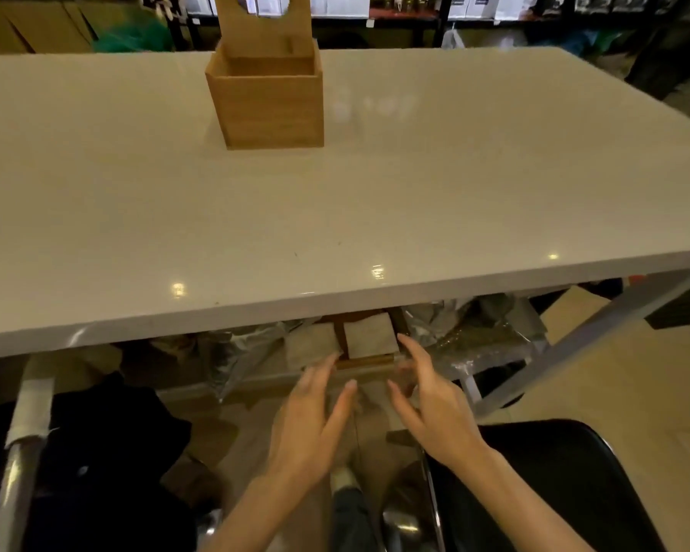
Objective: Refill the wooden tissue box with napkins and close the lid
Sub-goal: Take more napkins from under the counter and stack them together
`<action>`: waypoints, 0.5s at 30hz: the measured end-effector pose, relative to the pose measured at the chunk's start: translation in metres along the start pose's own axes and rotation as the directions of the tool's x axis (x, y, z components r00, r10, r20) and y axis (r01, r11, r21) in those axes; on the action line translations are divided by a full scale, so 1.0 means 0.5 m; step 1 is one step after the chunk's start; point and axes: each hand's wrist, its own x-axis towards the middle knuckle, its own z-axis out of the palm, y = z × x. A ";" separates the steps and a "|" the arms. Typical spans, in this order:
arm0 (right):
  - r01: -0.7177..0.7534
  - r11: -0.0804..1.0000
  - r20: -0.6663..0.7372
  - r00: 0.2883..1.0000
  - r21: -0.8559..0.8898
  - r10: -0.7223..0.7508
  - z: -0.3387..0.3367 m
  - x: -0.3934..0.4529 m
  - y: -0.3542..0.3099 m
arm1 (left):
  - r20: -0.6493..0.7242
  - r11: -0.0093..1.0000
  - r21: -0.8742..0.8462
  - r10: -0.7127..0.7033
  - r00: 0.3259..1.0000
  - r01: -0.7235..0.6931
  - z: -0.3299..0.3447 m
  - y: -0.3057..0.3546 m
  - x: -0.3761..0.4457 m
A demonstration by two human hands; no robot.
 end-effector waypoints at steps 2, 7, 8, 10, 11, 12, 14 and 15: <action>-0.097 0.995 0.126 0.988 0.033 0.092 0.015 0.027 0.026 | 0.067 0.996 -0.056 -0.069 0.995 0.072 0.010 -0.019 0.029; -0.261 0.959 0.291 0.931 0.112 0.219 0.067 0.121 0.088 | 0.274 0.955 -0.054 -0.265 0.924 0.290 0.041 -0.083 0.140; -0.306 0.945 0.334 0.908 0.115 0.253 0.080 0.142 0.104 | 0.305 0.943 -0.028 -0.307 0.902 0.331 0.055 -0.107 0.168; -0.404 0.904 0.417 0.852 0.139 0.317 0.108 0.183 0.140 | 0.325 0.904 -0.033 -0.394 0.860 0.427 0.084 -0.144 0.218; -0.424 0.897 0.441 0.833 0.121 0.335 0.125 0.203 0.161 | 0.321 0.889 -0.057 -0.415 0.851 0.455 0.103 -0.166 0.239; -0.413 0.908 0.450 0.826 0.073 0.340 0.142 0.222 0.178 | 0.298 0.887 -0.068 -0.418 0.858 0.456 0.119 -0.183 0.258; -0.346 0.937 0.432 0.838 -0.050 0.332 0.178 0.252 0.211 | 0.286 0.920 0.017 -0.379 0.880 0.391 0.145 -0.206 0.286; -0.302 0.947 0.415 0.852 -0.107 0.318 0.198 0.265 0.229 | 0.295 0.932 0.053 -0.357 0.887 0.358 0.159 -0.216 0.301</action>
